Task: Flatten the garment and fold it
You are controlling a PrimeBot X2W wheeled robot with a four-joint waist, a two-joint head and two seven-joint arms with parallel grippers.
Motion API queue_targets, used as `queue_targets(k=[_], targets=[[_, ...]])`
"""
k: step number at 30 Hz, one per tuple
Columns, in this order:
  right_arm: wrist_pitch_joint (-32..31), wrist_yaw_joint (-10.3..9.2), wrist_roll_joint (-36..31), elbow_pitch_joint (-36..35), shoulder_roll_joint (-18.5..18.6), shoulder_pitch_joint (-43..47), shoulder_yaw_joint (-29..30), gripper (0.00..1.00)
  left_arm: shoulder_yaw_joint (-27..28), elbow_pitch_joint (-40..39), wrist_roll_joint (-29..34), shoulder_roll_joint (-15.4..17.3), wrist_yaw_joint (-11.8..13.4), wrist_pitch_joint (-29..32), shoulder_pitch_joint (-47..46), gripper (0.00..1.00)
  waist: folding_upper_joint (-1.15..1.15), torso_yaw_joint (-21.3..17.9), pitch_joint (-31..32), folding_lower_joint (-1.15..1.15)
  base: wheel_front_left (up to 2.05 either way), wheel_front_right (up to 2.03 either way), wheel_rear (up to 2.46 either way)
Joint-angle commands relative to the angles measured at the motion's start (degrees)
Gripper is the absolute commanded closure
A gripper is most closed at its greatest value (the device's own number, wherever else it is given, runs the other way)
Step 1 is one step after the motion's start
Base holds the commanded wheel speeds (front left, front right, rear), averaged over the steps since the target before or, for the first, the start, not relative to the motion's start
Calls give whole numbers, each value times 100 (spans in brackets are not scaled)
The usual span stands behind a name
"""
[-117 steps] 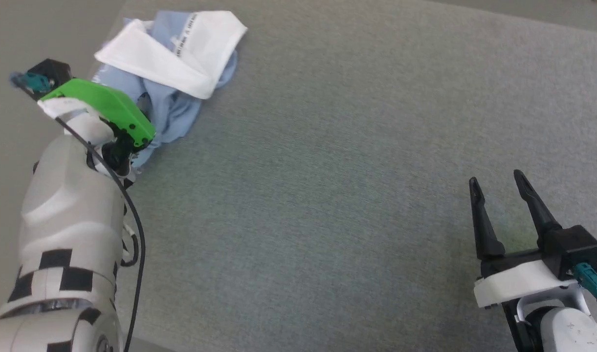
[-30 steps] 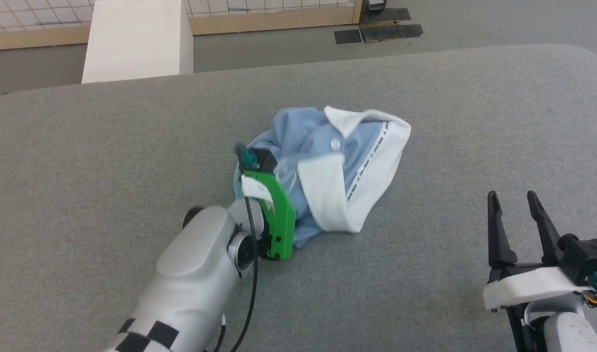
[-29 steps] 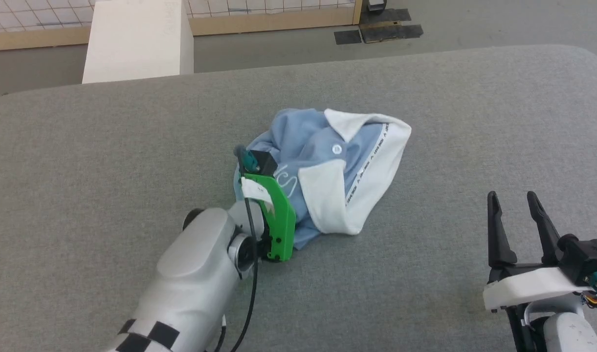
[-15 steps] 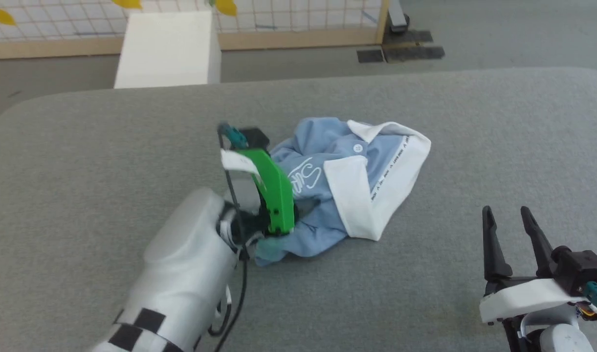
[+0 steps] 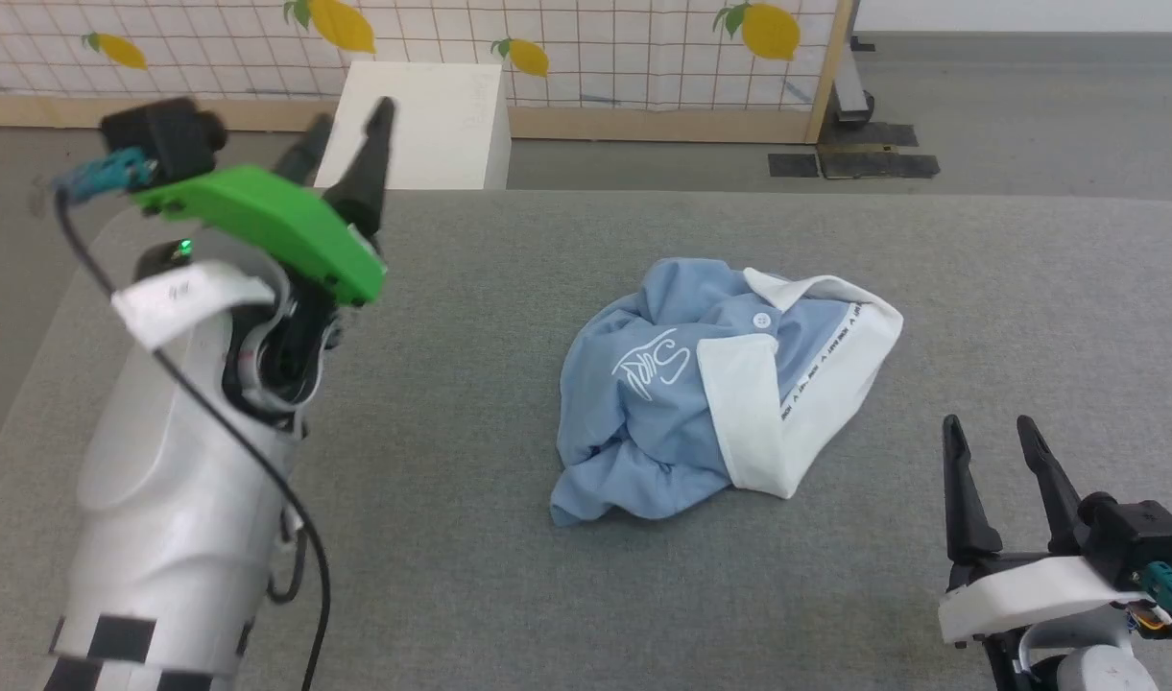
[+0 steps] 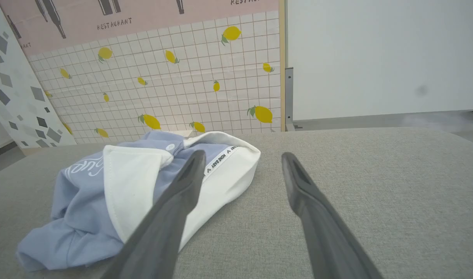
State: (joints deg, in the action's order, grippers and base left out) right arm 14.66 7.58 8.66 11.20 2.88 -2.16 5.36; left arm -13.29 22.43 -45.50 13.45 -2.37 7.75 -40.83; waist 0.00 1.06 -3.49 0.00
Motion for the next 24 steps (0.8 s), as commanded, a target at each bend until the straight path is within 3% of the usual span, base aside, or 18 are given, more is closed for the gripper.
queue_targets(k=[1,8,15,24], targets=[[34,-9,35,-21,-1,39,11,0,-1,-57,198,70,29,-281,260,0,0,35,2,0,0,0,0],[34,-9,44,-18,-1,43,35,0,48,-401,1031,390,105,-1943,1124,0,0,26,-32,0,0,0,0],[34,-9,58,-69,-1,32,57,0,174,-683,1438,408,262,-2253,2069,0,0,-70,-60,0,0,0,0],[34,-9,62,-190,-1,43,70,0,527,-1025,1679,149,362,-2273,2975,0,0,-101,-118,0,0,0,0]])
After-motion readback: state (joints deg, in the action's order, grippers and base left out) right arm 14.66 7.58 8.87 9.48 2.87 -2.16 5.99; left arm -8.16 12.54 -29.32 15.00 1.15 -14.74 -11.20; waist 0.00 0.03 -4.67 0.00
